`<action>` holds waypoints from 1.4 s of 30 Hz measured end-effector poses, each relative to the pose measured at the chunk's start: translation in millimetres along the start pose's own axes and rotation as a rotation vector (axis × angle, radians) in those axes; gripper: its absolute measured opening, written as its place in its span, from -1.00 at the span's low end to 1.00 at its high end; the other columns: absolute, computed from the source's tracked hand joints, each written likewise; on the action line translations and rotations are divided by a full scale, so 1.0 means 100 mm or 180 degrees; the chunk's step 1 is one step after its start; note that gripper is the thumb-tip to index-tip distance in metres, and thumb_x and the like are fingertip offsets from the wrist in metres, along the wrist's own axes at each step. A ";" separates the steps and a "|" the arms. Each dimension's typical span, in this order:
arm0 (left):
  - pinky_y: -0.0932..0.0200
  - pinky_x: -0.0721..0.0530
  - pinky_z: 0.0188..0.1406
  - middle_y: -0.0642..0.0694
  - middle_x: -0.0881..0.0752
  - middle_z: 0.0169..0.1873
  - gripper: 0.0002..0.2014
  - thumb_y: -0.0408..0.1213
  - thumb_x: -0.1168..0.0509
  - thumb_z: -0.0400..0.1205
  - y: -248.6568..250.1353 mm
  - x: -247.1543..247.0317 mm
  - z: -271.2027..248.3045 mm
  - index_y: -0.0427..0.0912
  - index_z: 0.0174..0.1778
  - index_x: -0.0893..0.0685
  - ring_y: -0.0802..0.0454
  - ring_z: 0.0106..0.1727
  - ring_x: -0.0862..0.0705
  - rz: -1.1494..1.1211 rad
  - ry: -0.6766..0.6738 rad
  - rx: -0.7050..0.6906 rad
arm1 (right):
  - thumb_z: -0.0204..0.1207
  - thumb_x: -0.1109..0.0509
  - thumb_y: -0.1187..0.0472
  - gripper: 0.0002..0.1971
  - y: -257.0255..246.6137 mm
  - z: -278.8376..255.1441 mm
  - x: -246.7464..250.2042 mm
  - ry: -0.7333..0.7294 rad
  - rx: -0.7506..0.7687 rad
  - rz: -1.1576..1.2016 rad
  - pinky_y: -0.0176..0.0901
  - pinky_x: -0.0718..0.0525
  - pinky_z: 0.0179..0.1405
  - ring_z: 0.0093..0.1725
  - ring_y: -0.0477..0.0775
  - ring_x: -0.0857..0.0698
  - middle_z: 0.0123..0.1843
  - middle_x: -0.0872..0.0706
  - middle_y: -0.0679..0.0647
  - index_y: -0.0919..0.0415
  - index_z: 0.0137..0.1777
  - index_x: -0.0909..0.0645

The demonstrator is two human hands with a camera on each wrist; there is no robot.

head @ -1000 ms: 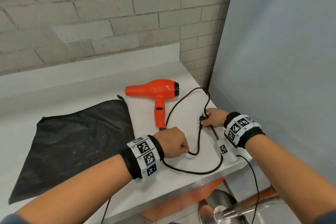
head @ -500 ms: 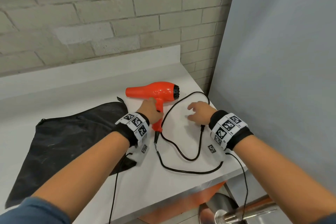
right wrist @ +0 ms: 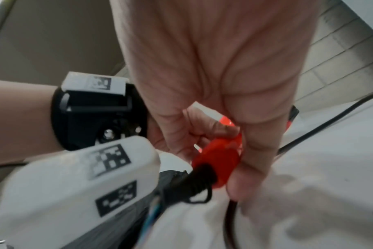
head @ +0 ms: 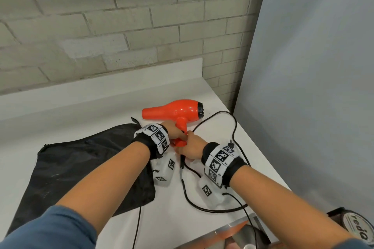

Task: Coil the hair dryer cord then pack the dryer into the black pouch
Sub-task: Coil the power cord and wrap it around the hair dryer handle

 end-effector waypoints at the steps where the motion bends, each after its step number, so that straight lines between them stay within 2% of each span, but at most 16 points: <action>1: -0.09 -0.74 0.04 -0.30 -0.72 0.04 -0.73 -0.35 -0.44 0.43 0.02 0.00 0.01 -0.26 0.02 -0.61 -0.22 0.05 -0.72 0.0018 -0.0055 -0.0061 | 0.47 -0.39 0.17 -0.55 0.00 0.01 0.03 0.0159 0.0017 0.0092 -0.24 -0.53 -0.41 -0.12 0.12 -0.59 -0.01 -0.60 0.18 0.30 0.28 -0.35; 6: 0.07 -0.72 -0.12 -0.26 -0.67 0.08 -0.62 -0.24 -0.32 0.56 0.12 -0.05 0.00 -0.29 0.28 -0.55 -0.11 -0.01 -0.67 -0.0345 -0.0206 -0.0455 | 0.47 -0.34 0.21 -0.61 -0.03 -0.01 0.24 0.0546 0.0116 0.0276 -0.06 -0.67 -0.13 -0.05 0.18 -0.67 -0.01 -0.65 0.15 0.28 0.28 -0.45; 8: 0.08 -0.69 -0.08 -0.20 -0.60 0.24 -0.55 -0.15 -0.25 0.61 0.10 0.00 0.01 -0.22 0.41 -0.45 -0.10 0.13 -0.62 -0.0231 -0.0078 -0.0524 | 0.54 -0.22 0.26 -0.74 -0.04 -0.05 0.38 0.0628 0.0090 0.0563 0.01 -0.66 -0.21 -0.14 0.15 -0.62 -0.10 -0.59 0.14 0.25 0.22 -0.43; 10: 0.00 -0.61 0.15 -0.14 -0.49 0.37 -0.42 -0.06 -0.29 0.56 0.05 0.16 0.06 -0.12 0.49 -0.34 -0.16 0.31 -0.54 0.0667 0.0267 -0.0542 | 0.57 -0.18 0.23 -0.67 0.02 -0.12 0.53 0.0675 -0.0067 0.0871 -0.10 -0.67 -0.32 -0.21 0.10 -0.58 -0.14 -0.55 0.12 0.16 0.32 -0.33; 12: -0.09 -0.48 0.31 -0.22 -0.34 0.44 -0.22 0.02 -0.39 0.45 0.01 0.30 0.08 0.00 0.54 -0.18 -0.26 0.39 -0.42 0.1797 0.0645 -0.0448 | 0.57 -0.20 0.21 -0.57 0.08 -0.17 0.67 0.0668 -0.0113 0.0914 -0.18 -0.66 -0.35 -0.33 0.03 -0.56 -0.24 -0.53 0.08 0.24 0.42 -0.29; 14: -0.18 -0.45 0.31 -0.25 -0.23 0.44 -0.10 -0.01 -0.45 0.37 0.00 0.39 0.07 0.08 0.54 -0.07 -0.31 0.41 -0.32 0.2189 0.0936 -0.0364 | 0.56 -0.23 0.25 -0.55 0.13 -0.24 0.79 0.0604 -0.0145 0.0797 -0.25 -0.66 -0.41 -0.39 -0.01 -0.56 -0.30 -0.55 0.08 0.29 0.43 -0.30; 16: -0.19 -0.50 0.26 -0.23 -0.30 0.42 -0.05 -0.06 -0.48 0.35 0.03 0.41 0.06 0.09 0.55 -0.03 -0.28 0.38 -0.40 0.2173 0.1006 -0.0478 | 0.55 -0.27 0.27 -0.59 0.16 -0.30 0.90 0.0564 -0.0178 0.0797 -0.27 -0.66 -0.40 -0.39 -0.01 -0.58 -0.29 -0.59 0.11 0.29 0.38 -0.35; 18: -0.08 -0.58 0.18 -0.25 -0.53 0.30 -0.07 -0.10 -0.45 0.38 0.02 0.35 0.09 0.03 0.57 -0.02 -0.25 0.23 -0.58 0.1998 0.0680 -0.0532 | 0.53 -0.30 0.28 -0.69 0.17 -0.35 0.99 0.0520 -0.0164 0.0885 -0.23 -0.67 -0.30 -0.38 0.01 -0.60 -0.23 -0.63 0.15 0.29 0.26 -0.45; 21: 0.04 -0.55 0.16 -0.22 -0.64 0.21 -0.31 -0.10 -0.37 0.47 -0.03 0.23 0.07 -0.12 0.49 -0.25 -0.20 0.19 -0.62 0.1956 0.0384 -0.0476 | 0.51 -0.32 0.35 -0.92 0.15 -0.43 1.15 0.0709 -0.0069 0.1113 -0.16 -0.68 -0.18 -0.33 0.08 -0.65 -0.08 -0.64 0.25 0.24 -0.02 -0.54; 24: 0.07 -0.49 0.16 -0.21 -0.61 0.25 -0.45 -0.02 -0.28 0.55 -0.05 0.15 -0.02 -0.18 0.41 -0.37 -0.18 0.23 -0.60 0.1869 0.0326 -0.0413 | 0.43 -0.36 0.37 -0.70 0.13 -0.48 1.37 0.1277 0.0134 0.1194 0.05 -0.70 0.06 -0.09 0.23 -0.70 -0.08 -0.64 0.20 0.26 0.15 -0.47; 27: 0.06 -0.49 0.23 -0.23 -0.58 0.30 -0.44 0.06 -0.20 0.58 -0.09 0.07 -0.12 -0.22 0.40 -0.39 -0.18 0.28 -0.58 0.1822 0.0221 -0.0353 | 0.40 -0.38 0.31 -0.68 0.01 -0.54 1.45 0.1560 0.0450 0.0921 0.25 -0.65 0.22 0.14 0.28 -0.67 0.03 -0.64 0.17 0.16 0.15 -0.48; 29: 0.08 -0.50 0.22 -0.21 -0.59 0.30 -0.43 0.10 -0.17 0.59 -0.15 0.01 -0.19 -0.22 0.39 -0.40 -0.16 0.26 -0.59 0.1790 0.0135 -0.0279 | 0.44 -0.38 0.29 -0.63 -0.07 -0.56 1.42 0.1508 0.0607 0.0802 0.18 -0.65 0.22 0.15 0.24 -0.67 0.05 -0.62 0.05 0.13 0.24 -0.47; 33: 0.07 -0.60 0.13 -0.19 -0.61 0.27 -0.43 0.10 -0.19 0.58 -0.29 -0.11 -0.29 -0.22 0.39 -0.44 -0.16 0.20 -0.63 0.1396 -0.0151 -0.0105 | 0.57 -0.24 0.34 -0.53 -0.30 -0.62 1.27 0.1157 0.0993 0.0883 -0.09 -0.75 -0.16 -0.20 0.15 -0.72 0.27 -0.45 -0.04 0.15 0.47 -0.31; 38: 0.14 -0.61 0.00 -0.17 -0.70 0.15 -0.40 0.19 -0.17 0.55 -0.34 -0.04 -0.40 -0.19 0.34 -0.51 -0.09 0.13 -0.67 0.1804 -0.0202 -0.0074 | 0.64 -0.13 0.28 -0.58 -0.47 -0.64 1.21 0.1365 0.1161 0.0537 -0.49 -0.59 -0.60 -0.46 -0.07 -0.58 -0.23 -0.58 -0.10 0.08 0.49 -0.34; 40: 0.07 -0.55 0.24 -0.17 -0.62 0.28 -0.38 0.15 -0.21 0.54 -0.24 0.10 -0.46 -0.15 0.44 -0.42 -0.10 0.28 -0.59 0.2083 0.0044 -0.0172 | 0.64 -0.14 0.27 -0.60 -0.52 -0.64 1.21 0.1462 0.1232 0.0373 -0.56 -0.52 -0.56 -0.41 -0.19 -0.51 -0.21 -0.58 -0.10 0.07 0.48 -0.38; 42: 0.01 -0.44 0.40 -0.21 -0.45 0.44 -0.35 -0.04 -0.27 0.55 0.09 0.30 -0.59 -0.07 0.54 -0.22 -0.14 0.43 -0.45 0.1509 0.0636 -0.0787 | 0.64 -0.15 0.26 -0.60 -0.57 -0.64 1.21 0.1490 0.1335 0.0247 -0.49 -0.53 -0.28 -0.35 -0.35 -0.40 -0.04 -0.53 -0.06 0.10 0.47 -0.39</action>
Point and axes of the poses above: each hand's wrist, its own z-axis towards the middle knuckle, its own x-axis out of the back of the hand, y = z × x, the point moved 7 cm from there along z, towards the middle knuckle
